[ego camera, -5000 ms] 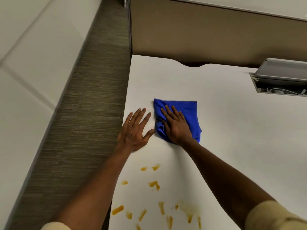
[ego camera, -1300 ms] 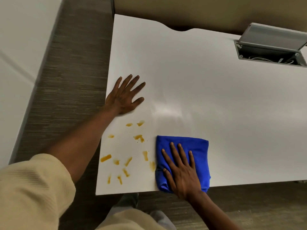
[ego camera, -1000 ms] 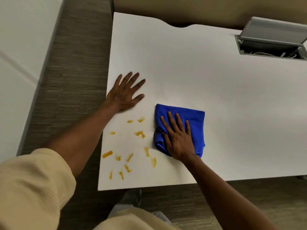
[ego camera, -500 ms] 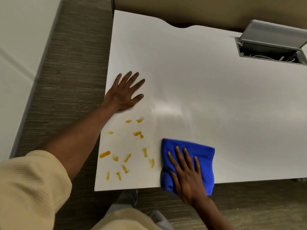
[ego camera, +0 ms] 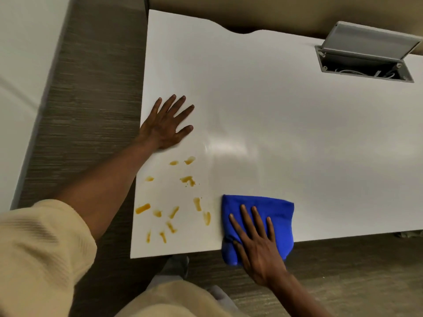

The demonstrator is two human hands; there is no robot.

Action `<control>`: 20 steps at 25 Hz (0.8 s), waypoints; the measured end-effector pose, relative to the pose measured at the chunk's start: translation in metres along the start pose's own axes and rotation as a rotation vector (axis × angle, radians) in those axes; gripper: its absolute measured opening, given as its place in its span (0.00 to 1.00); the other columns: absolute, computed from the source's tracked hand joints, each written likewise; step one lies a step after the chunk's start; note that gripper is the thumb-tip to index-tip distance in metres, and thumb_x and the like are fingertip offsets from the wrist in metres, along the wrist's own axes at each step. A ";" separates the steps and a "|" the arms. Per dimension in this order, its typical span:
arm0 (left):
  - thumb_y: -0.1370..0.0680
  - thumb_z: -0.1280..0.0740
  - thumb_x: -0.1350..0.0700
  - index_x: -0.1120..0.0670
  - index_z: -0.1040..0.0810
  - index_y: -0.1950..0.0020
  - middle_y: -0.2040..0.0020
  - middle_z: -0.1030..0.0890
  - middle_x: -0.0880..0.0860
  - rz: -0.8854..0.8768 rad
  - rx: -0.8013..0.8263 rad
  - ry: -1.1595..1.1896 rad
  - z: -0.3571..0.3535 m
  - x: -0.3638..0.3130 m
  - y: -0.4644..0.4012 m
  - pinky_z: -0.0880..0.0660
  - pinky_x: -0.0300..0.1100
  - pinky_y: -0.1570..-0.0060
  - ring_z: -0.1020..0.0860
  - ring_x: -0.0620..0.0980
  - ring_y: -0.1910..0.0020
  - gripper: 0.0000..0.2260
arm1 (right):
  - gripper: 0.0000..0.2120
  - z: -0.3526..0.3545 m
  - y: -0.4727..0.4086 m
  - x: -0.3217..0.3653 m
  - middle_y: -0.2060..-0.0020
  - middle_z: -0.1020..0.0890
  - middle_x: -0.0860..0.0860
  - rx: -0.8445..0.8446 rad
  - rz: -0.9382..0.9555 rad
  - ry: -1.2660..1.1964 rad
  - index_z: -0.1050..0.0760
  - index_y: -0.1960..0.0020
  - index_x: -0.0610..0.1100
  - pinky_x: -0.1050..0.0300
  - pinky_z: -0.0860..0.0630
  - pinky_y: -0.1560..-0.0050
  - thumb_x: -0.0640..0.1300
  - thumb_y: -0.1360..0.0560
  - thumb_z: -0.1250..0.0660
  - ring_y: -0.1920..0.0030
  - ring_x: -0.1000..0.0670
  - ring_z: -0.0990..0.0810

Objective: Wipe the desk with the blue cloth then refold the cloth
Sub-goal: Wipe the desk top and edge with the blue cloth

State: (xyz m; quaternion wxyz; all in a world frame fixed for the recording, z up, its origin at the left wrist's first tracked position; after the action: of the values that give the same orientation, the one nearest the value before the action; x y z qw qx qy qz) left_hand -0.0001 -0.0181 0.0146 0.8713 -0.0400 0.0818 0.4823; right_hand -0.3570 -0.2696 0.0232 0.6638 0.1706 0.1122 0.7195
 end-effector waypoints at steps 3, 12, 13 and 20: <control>0.17 0.55 0.33 0.41 0.53 0.16 0.14 0.54 0.49 0.001 -0.001 -0.014 -0.002 -0.003 0.001 0.58 0.59 0.19 0.57 0.51 0.16 0.30 | 0.29 0.011 -0.029 0.006 0.16 0.65 0.54 0.024 0.030 -0.010 0.62 0.16 0.60 0.38 0.62 0.20 0.64 0.15 0.62 0.16 0.45 0.64; 0.16 0.51 0.35 0.41 0.50 0.16 0.14 0.52 0.49 0.013 0.012 0.003 0.004 -0.003 0.003 0.57 0.59 0.19 0.55 0.51 0.16 0.30 | 0.31 0.040 -0.105 0.027 0.16 0.62 0.52 -0.080 0.053 0.000 0.63 0.16 0.58 0.35 0.58 0.18 0.62 0.15 0.57 0.16 0.45 0.64; 0.16 0.52 0.35 0.41 0.51 0.16 0.14 0.52 0.49 0.015 0.012 0.001 0.004 -0.003 0.002 0.57 0.59 0.19 0.55 0.51 0.16 0.30 | 0.31 0.027 -0.079 0.029 0.15 0.59 0.52 -0.091 0.040 0.009 0.60 0.15 0.57 0.36 0.56 0.19 0.62 0.15 0.56 0.16 0.44 0.61; 0.18 0.53 0.33 0.41 0.49 0.16 0.15 0.51 0.49 0.014 -0.034 0.010 -0.001 -0.001 -0.001 0.54 0.59 0.19 0.54 0.51 0.16 0.30 | 0.30 0.004 -0.031 0.021 0.15 0.52 0.50 -0.020 0.027 0.011 0.52 0.15 0.57 0.38 0.53 0.22 0.64 0.15 0.58 0.15 0.45 0.56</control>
State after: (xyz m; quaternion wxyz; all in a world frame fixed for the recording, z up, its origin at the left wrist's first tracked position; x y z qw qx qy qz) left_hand -0.0002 -0.0192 0.0139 0.8666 -0.0565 0.0784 0.4896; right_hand -0.3282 -0.2461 0.0171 0.6553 0.1617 0.1063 0.7302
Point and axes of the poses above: each hand's wrist, its own y-axis away from the middle knuckle, its own z-axis out of the back of the hand, x = y × z, the point moved 3 cm from there along -y, towards the middle knuckle
